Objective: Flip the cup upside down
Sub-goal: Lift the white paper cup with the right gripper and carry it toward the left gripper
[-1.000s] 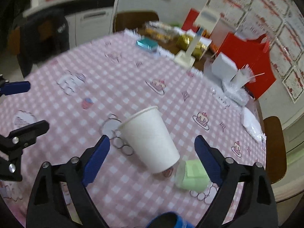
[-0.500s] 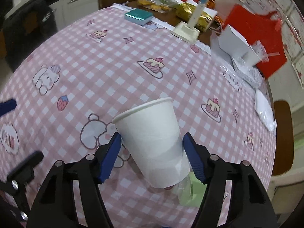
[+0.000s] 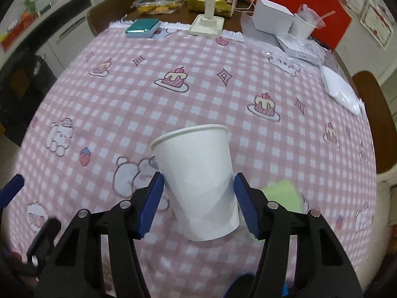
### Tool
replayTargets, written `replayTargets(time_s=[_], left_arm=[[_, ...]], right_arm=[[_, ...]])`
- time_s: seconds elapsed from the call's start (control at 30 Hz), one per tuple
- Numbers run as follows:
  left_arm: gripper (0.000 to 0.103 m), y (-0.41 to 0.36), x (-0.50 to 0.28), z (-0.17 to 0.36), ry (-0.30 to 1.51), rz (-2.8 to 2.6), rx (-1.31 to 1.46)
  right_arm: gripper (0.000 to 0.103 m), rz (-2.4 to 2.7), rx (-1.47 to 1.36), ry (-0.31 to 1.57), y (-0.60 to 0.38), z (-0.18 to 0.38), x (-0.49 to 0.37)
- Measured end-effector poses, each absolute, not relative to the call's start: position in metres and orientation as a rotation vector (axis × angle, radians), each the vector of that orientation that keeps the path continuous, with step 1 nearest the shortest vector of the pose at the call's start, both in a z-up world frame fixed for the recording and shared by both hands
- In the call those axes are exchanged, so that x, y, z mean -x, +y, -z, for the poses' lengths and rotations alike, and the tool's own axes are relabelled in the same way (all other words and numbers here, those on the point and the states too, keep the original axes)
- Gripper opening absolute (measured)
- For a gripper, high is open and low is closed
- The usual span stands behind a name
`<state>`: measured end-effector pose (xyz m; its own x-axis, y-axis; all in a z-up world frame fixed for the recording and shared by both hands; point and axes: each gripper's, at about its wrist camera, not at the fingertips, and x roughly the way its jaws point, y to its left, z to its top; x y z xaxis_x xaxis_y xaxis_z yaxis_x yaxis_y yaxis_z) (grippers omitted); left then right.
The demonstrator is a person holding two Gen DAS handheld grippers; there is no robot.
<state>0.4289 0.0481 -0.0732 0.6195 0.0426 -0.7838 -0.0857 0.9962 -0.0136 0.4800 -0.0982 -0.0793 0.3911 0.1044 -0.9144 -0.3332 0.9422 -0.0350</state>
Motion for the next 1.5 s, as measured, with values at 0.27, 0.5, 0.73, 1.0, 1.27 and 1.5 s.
replayTargets(time_s=[0.27,0.5,0.73,1.0,1.27,1.5], left_arm=[[0.087,0.053,-0.397,0.042,0.858,-0.083,0.075],[0.087,0.052,-0.331,-0.006,0.783,-0.065,0.088],[0.087,0.057,-0.244,-0.019,0.766,-0.06,0.14],[0.087,0.03,-0.16,0.009,0.796,-0.035,0.126],[0.087,0.006,-0.112,0.05,0.851,-0.03,0.111],[0.087,-0.004,-0.102,0.072,0.896,-0.023,0.098]], right_arm=[[0.055,-0.338,0.168,1.038,-0.101,0.03,-0.403],[0.055,-0.392,0.056,0.965,-0.108,-0.016,-0.328],[0.055,-0.436,-0.142,0.988,-0.136,-0.016,-0.241],[0.056,-0.397,-0.264,1.05,-0.172,0.023,-0.163],[0.056,-0.354,-0.352,1.101,-0.19,0.061,-0.119],[0.057,-0.331,-0.398,1.131,-0.194,0.088,-0.106]])
